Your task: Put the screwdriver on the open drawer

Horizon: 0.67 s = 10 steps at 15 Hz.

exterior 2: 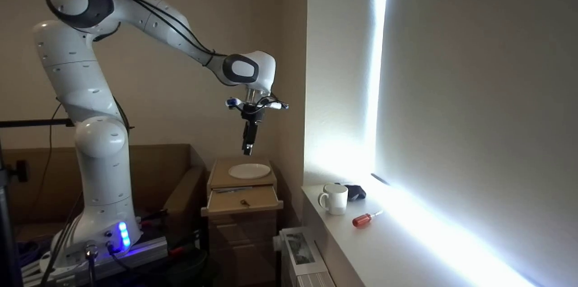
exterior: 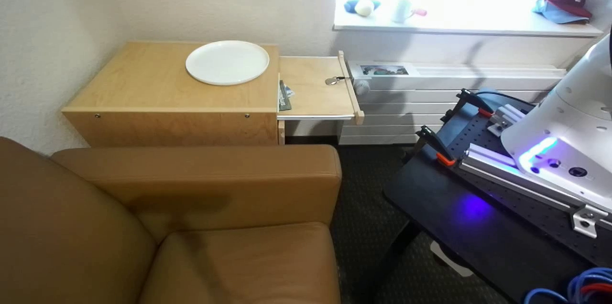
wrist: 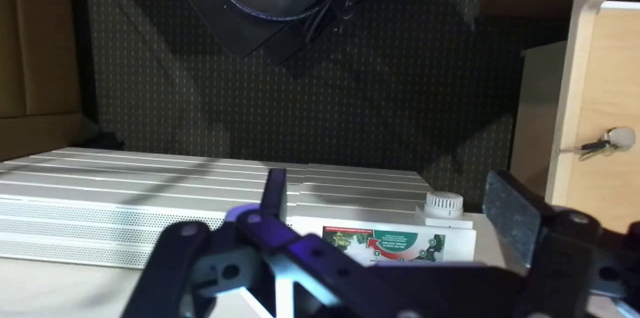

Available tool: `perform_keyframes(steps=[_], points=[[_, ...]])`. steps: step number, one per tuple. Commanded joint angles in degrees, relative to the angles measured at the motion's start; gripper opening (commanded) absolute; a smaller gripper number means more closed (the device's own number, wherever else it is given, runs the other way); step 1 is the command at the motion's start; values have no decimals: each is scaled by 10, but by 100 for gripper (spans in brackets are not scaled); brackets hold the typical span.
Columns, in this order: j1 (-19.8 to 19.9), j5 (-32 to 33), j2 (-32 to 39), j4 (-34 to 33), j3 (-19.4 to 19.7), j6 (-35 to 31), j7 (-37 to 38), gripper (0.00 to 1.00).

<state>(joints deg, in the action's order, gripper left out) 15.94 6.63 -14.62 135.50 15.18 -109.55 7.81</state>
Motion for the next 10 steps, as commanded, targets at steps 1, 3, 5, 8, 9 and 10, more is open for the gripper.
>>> perform_keyframes(steps=[1, 3, 5, 8, 9, 10], points=[[4, -4, 9, -11, 0, 4, -2, 100], [3, -27, 60, -35, -10, -40, 93, 100], [4, -71, 146, -113, 4, -54, 120, 100], [21, -124, 223, -203, 28, -55, 150, 100], [28, -143, 253, -238, 38, -51, 158, 100], [37, -160, 281, -270, 47, -49, 164, 100]])
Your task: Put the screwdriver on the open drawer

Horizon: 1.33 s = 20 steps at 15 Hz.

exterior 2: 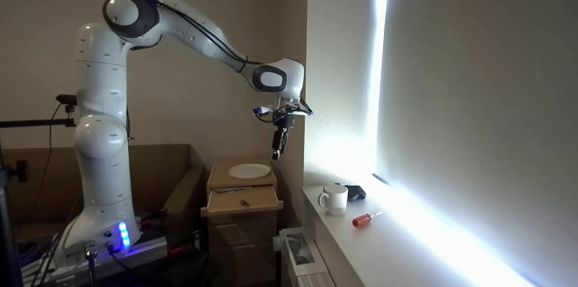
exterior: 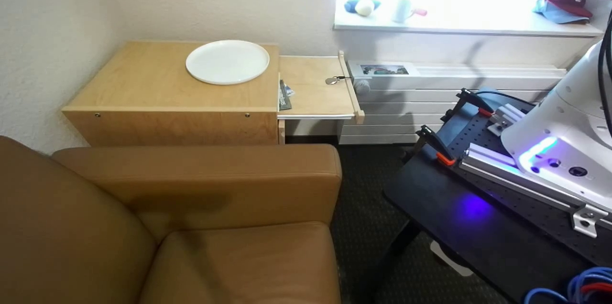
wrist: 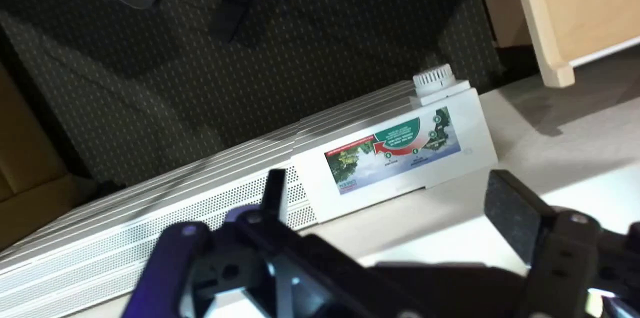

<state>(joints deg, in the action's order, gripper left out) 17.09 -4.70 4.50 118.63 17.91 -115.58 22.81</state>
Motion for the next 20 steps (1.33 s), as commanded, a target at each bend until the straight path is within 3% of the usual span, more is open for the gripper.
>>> perform_keyframes(steps=[1, 4, 5, 7, 8, 9, 13, 20], points=[[37, -65, 118, -136, 29, 17, 21, 100], [73, -114, 196, -241, 46, 51, 60, 100], [55, -86, 142, -165, 41, 13, 36, 100], [73, -101, 180, -213, 44, 28, 47, 100], [55, -84, 183, -195, 48, -25, 78, 100], [44, -83, 216, -222, 54, -29, 155, 100], [69, -129, 335, -336, 38, -49, 278, 100], [145, -136, 484, -553, 54, 29, 481, 100]])
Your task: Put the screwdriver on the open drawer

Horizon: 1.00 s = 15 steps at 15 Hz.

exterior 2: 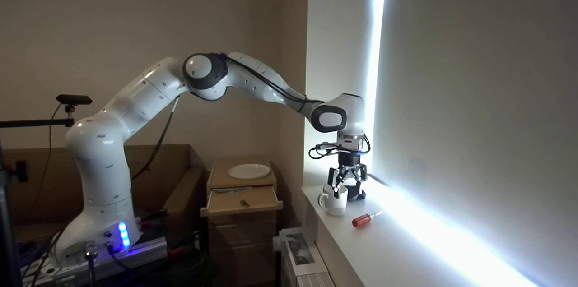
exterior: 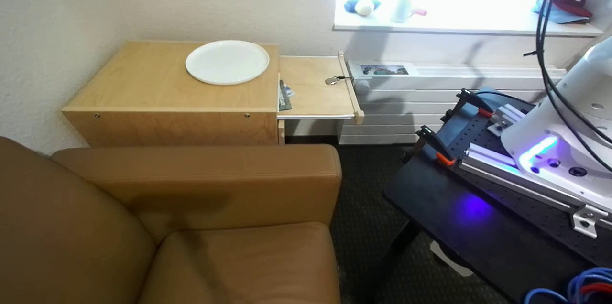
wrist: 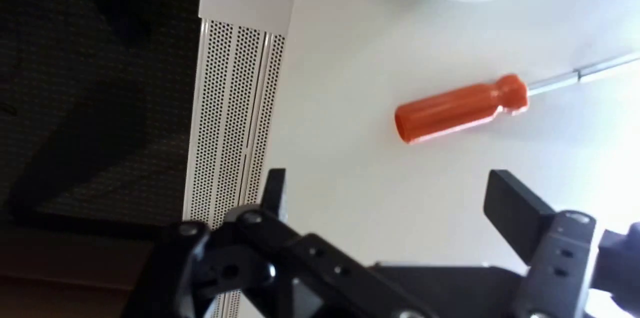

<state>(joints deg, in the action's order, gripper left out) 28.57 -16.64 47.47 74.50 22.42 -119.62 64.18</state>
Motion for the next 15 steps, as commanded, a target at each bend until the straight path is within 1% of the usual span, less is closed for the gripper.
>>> perform_keyframes(steps=[1, 2, 4, 5, 6, 8, 10, 15], points=[[12, 0, 15, -28, 2, 15, 25, 100], [22, -1, 27, -55, 4, 32, 44, 100], [30, -2, 39, -84, 5, 48, 58, 100], [28, 15, 50, -102, 0, 88, 123, 100], [23, 12, 59, -108, 1, 95, 171, 100], [23, 5, 74, -118, -8, 117, 243, 100], [26, -10, 89, -128, -20, 120, 314, 100], [55, -40, 133, -178, -42, 95, 460, 100]])
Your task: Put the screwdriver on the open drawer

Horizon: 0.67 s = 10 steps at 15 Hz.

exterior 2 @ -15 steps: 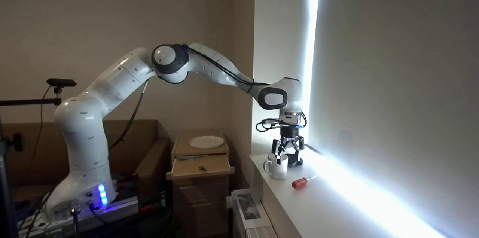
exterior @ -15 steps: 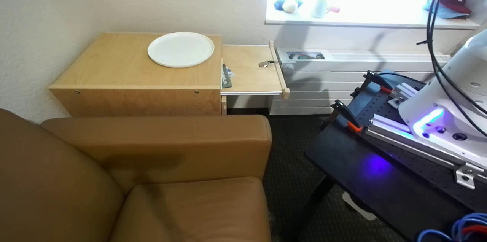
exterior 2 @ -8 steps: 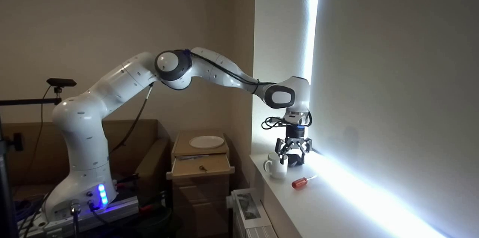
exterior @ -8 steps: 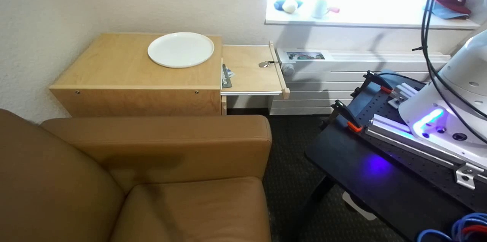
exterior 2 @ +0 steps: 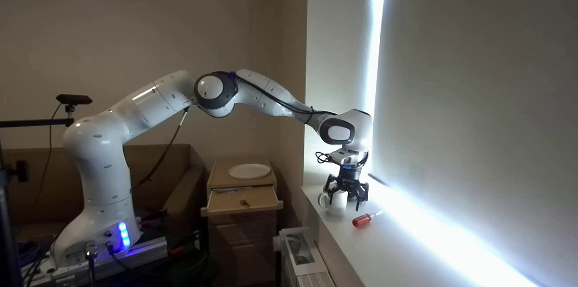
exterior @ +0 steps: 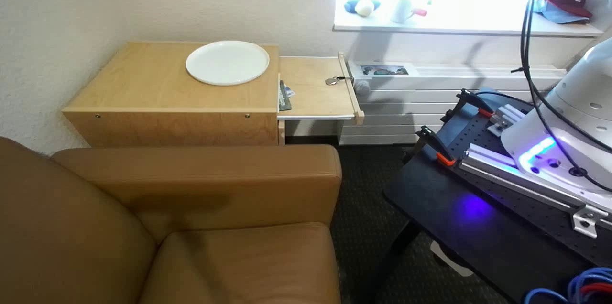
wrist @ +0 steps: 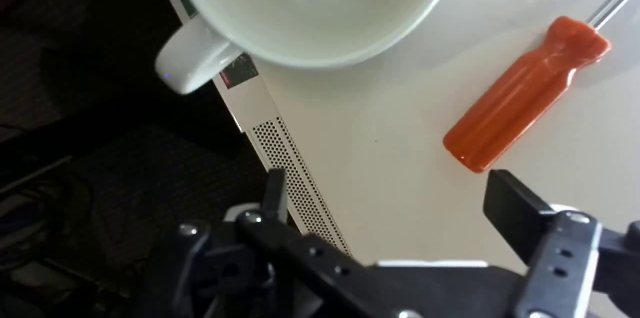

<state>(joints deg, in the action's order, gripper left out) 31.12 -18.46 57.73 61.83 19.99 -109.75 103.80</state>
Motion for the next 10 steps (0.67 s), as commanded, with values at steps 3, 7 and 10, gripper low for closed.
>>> perform_keyframes(steps=[3, 7, 10], points=[[45, -33, 50, -84, -28, -31, 140, 100], [36, -22, 46, -71, -19, -65, 173, 100], [35, -22, 58, -80, -19, -86, 194, 100]])
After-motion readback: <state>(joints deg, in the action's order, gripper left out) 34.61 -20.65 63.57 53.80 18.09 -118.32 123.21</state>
